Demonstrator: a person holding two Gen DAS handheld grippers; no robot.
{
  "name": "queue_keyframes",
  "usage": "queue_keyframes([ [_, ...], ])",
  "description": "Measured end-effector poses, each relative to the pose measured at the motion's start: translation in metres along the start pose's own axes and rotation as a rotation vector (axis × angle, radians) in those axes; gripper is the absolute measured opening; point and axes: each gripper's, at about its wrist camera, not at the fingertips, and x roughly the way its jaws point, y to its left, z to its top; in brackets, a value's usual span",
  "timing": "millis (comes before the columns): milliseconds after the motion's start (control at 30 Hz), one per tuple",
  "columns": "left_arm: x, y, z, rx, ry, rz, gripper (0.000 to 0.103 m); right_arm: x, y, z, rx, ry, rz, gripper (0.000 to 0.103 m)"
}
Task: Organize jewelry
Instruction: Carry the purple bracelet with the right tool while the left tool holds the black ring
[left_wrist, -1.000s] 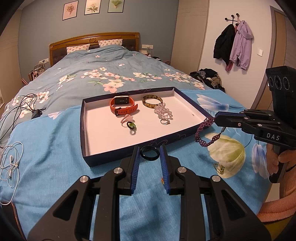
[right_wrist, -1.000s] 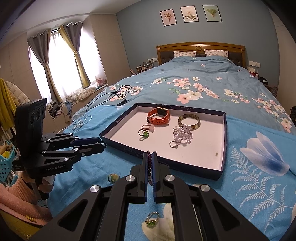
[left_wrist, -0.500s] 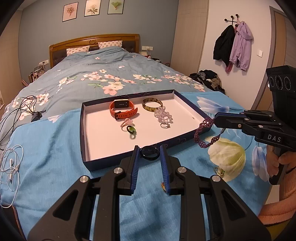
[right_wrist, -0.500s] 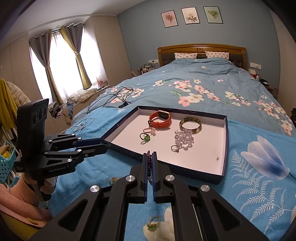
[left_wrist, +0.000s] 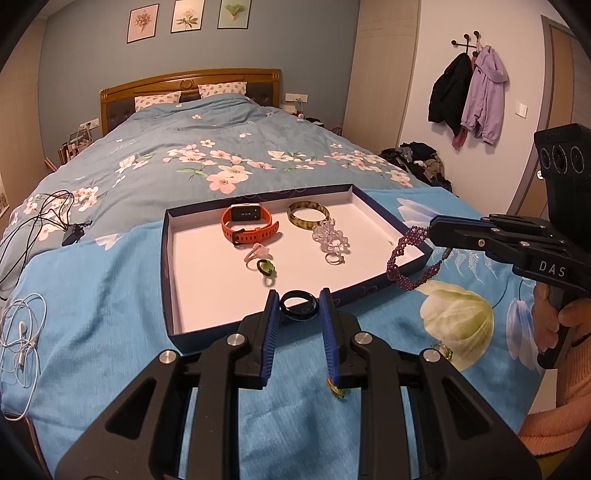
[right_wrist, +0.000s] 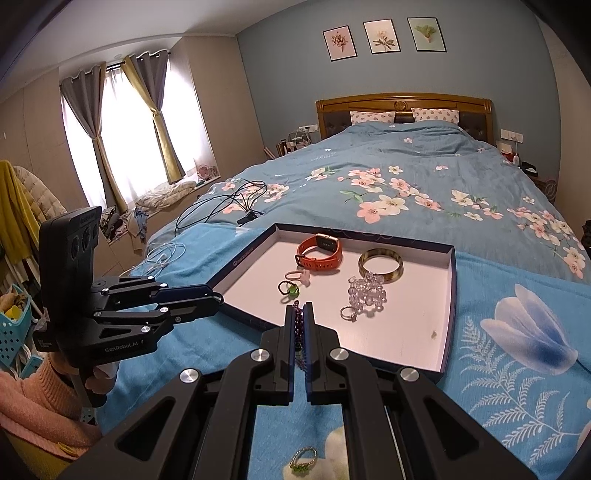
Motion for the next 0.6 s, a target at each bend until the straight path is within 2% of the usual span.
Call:
queue_keyframes([
  [600,0.019,0.007,0.013,-0.023,0.006,0.003,0.022,0.021,-0.014,0.019,0.028,-0.006,0.019,0.003],
])
